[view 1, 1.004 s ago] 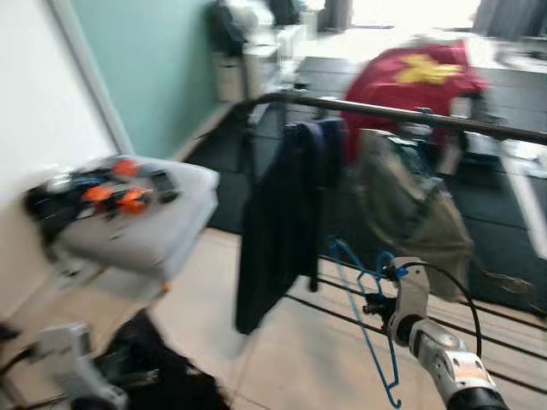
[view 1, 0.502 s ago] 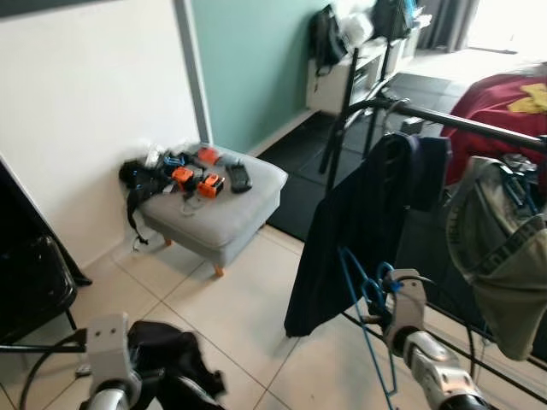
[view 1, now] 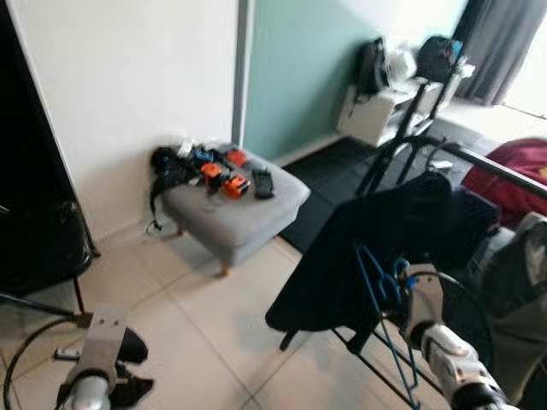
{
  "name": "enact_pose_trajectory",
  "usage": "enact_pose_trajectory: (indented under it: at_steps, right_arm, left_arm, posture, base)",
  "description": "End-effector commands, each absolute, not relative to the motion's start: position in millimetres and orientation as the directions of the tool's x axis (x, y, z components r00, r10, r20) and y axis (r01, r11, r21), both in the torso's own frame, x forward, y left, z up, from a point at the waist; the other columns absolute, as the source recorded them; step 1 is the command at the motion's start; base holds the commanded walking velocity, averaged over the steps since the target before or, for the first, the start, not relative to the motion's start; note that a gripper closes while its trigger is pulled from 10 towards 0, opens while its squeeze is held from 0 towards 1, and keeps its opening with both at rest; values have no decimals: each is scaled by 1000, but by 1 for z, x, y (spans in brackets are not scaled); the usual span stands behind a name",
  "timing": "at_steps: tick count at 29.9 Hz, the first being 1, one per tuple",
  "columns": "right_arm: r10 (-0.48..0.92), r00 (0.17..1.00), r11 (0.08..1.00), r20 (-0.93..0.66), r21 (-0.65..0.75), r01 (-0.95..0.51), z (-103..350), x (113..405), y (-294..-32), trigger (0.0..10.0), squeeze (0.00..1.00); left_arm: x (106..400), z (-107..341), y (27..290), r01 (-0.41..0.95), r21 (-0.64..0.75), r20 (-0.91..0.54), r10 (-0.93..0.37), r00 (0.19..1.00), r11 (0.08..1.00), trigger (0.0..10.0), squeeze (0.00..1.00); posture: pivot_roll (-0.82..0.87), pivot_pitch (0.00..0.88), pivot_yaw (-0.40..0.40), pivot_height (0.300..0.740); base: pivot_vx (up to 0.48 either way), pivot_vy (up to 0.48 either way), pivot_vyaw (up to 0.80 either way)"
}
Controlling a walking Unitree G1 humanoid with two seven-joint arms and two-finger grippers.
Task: Hang hanger
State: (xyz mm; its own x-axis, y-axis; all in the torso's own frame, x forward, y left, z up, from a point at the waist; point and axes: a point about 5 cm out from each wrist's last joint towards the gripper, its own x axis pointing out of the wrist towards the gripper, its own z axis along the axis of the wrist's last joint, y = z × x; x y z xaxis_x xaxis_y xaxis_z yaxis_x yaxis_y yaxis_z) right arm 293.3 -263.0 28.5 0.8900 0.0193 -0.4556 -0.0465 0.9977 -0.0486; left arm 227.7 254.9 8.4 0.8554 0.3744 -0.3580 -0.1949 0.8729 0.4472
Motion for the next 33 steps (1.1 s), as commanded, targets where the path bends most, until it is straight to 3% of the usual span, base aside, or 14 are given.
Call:
enact_pose_trajectory:
  at_steps: [1,2,3,7,16,24,33]
  right_arm:
    - [41,892,995,-451,-61,-77,30,296,-259,10000,0]
    - [41,892,995,-451,-61,-77,30,296,-259,10000,0]
    - [27,898,998,-440,-46,-52,30,299,-258,10000,0]
    - [-25,904,999,-426,18,37,29,297,-264,10000,0]
    - [-6,897,999,-442,34,23,23,293,-262,10000,0]
    - [65,894,997,-444,70,-38,21,293,-254,10000,0]
    - [95,896,994,-434,87,-64,22,295,-251,10000,0]
  left_arm:
    - [230,8,252,-180,453,-359,364,859,873,10000,0]
    - [230,8,252,-180,453,-359,364,859,873,10000,0]
    - [230,7,252,-201,430,-355,369,859,880,10000,0]
    - [232,7,258,-287,314,-337,389,857,905,10000,0]
    - [226,9,267,-330,66,-299,334,894,942,10000,0]
    - [219,14,264,-262,70,-251,271,929,963,10000,0]
    - [213,16,279,-333,-17,-209,323,923,943,10000,0]
  posture:
    - [-103,0,-157,740]
    - [-103,0,-157,740]
    - [-95,0,-103,740]
    - [-86,0,-68,740]
    - [-57,0,-69,740]
    - [-36,0,-72,740]
    - [-19,0,-70,740]
  base:
    - [0,0,725]
    - [0,0,725]
    - [0,0,725]
    - [0,0,728]
    - [0,0,729]
    - [0,0,727]
    - [0,0,726]
